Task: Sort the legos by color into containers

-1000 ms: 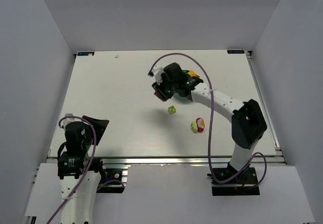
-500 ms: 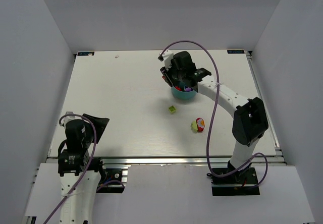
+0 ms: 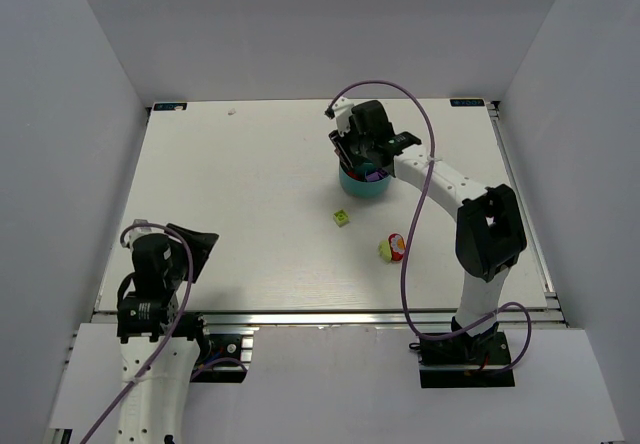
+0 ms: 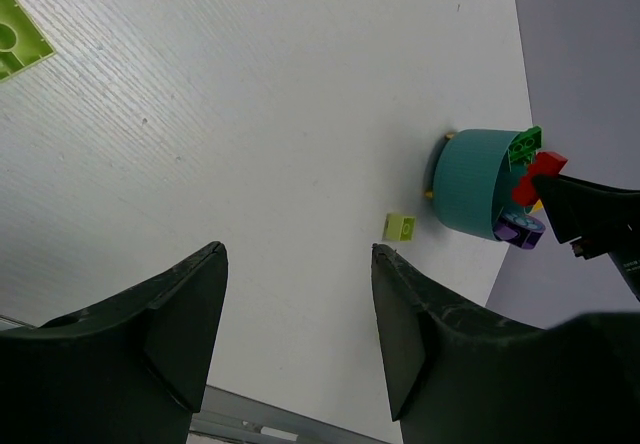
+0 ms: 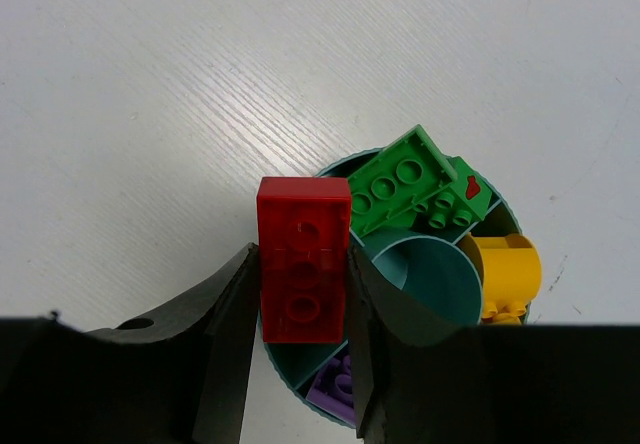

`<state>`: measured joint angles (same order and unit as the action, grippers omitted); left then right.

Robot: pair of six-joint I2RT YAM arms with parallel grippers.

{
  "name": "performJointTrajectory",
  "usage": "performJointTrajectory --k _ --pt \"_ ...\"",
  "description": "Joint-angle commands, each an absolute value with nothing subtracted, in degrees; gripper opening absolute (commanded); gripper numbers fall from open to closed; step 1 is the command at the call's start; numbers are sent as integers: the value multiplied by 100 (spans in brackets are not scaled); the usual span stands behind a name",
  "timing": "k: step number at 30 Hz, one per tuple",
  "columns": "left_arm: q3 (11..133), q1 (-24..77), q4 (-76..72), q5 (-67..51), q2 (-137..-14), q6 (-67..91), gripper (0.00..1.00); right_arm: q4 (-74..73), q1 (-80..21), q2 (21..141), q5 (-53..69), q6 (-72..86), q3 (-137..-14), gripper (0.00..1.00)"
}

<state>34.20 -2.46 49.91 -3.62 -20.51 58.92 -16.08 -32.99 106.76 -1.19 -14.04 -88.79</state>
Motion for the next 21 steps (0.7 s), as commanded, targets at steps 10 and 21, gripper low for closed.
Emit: performJointTrajectory --k 10,21 --pt "3340 -264 4764 -439 -2197 5766 69 -1415 -3278 10740 -149 -1477 -8948 28" --pt "3269 -272 4711 -457 -2197 5766 69 -1459 -3252 10679 -158 -1521 -8816 35"
